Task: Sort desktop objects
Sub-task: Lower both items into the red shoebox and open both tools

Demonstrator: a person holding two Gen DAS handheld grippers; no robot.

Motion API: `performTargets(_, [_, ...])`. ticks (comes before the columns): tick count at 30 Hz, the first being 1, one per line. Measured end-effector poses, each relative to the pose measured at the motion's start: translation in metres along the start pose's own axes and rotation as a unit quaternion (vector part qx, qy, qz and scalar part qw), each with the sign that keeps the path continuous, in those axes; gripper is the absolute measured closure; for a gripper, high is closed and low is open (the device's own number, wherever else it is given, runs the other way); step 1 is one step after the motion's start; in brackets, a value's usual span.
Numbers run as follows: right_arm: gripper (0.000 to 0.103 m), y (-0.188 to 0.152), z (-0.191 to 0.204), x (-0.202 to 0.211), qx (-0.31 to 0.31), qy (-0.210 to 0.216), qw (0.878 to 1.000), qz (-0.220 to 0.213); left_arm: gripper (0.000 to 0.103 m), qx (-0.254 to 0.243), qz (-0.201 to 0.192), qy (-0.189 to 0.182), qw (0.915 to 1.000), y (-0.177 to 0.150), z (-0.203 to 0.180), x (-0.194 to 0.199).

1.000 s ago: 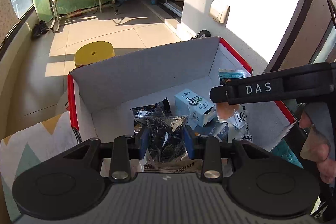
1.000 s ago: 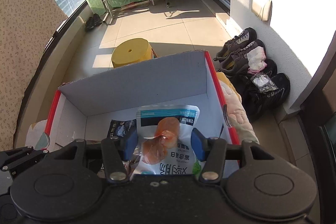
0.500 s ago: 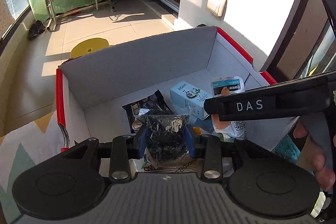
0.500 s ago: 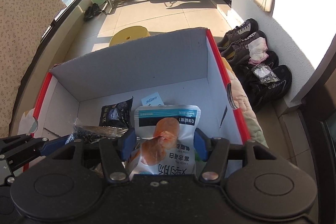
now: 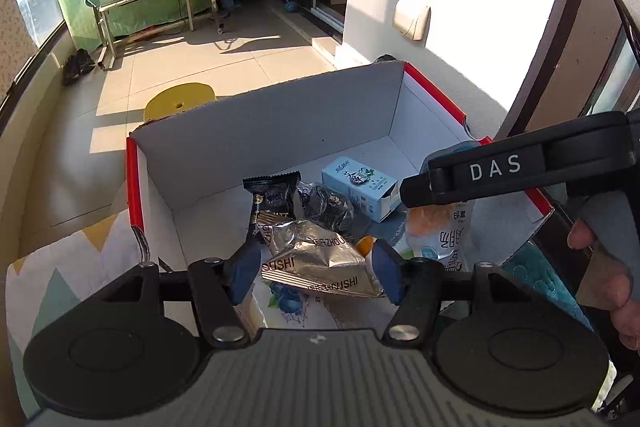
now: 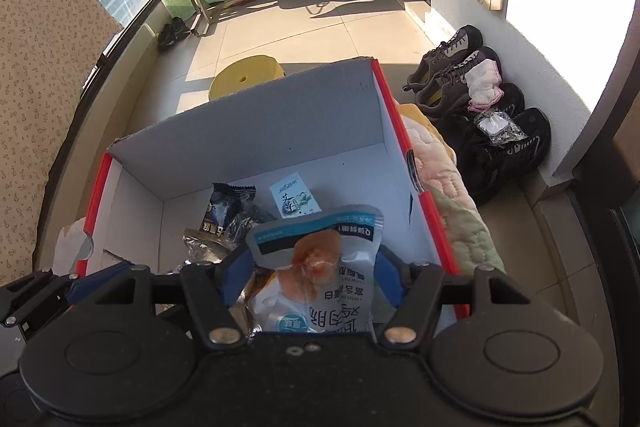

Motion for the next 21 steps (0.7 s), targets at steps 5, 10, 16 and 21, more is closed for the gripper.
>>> performTargets(5, [0.035,0.005,0.004,0.018,-0.005,0.015,1.0,-0.01,0.043,0.003,-0.009,0.001,1.0,0.001,-0.002,0.018])
performTargets(10, [0.034,0.015,0.011,0.042,-0.005,0.036,0.999,-0.03,0.043,0.005,-0.021,0.002,0.9998,0.002,-0.004,0.04])
performTargets(16, [0.034,0.014,0.02,0.067,0.007,0.05,0.998,-0.037,0.043,0.012,-0.033,0.003,0.9994,0.004,-0.005,0.065])
performTargets(21, [0.034,0.005,0.026,0.085,0.015,0.06,0.997,-0.038,0.043,0.017,-0.041,0.004,0.999,0.003,-0.007,0.087])
Point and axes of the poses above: each gripper's, at about its wrist camera, not at the fingertips, and x roughly against the way its jaws point, z to its left, y to its top, the point moved 8 cm from there along -x, roughly the way its jaws point, and after that the axes turned 6 degrees about -z, right-handed, at the moved point
